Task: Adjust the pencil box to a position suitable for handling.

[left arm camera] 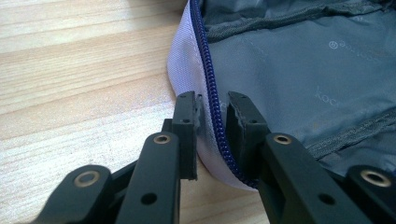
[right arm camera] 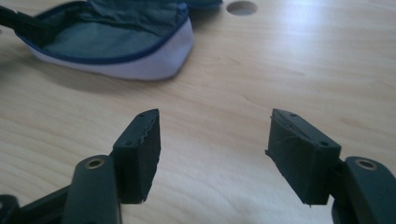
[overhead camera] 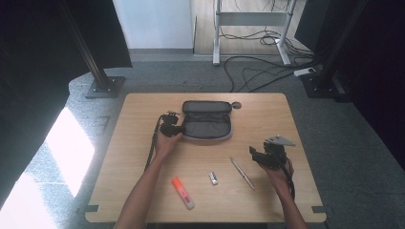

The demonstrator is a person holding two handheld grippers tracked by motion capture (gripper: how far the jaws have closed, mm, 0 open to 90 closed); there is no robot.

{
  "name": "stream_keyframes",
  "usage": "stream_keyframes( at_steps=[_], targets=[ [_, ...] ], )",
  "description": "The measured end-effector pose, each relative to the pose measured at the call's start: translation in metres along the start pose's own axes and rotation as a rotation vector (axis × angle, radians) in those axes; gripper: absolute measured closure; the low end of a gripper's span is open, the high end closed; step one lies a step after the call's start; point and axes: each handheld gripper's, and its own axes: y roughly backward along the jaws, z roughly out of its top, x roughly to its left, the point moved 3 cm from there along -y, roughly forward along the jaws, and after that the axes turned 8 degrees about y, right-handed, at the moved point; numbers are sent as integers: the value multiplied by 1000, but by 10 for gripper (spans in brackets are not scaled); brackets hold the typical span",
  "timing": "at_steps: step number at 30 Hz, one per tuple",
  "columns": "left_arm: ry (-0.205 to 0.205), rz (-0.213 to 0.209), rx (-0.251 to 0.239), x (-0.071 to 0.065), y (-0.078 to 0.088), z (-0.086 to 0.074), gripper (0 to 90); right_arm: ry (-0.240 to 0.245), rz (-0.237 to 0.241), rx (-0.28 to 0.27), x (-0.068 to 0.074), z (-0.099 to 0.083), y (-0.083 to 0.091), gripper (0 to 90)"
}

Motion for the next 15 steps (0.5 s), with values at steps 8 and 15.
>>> stream_keyframes(
  at_steps=[8,15],
  targets=[
    [5,-6,-1,1,0,0,748,13,25,-6,9,20,-12,359],
    [3,-5,-3,0,0,0,748,18,32,-5,13,26,-17,365]
  ],
)
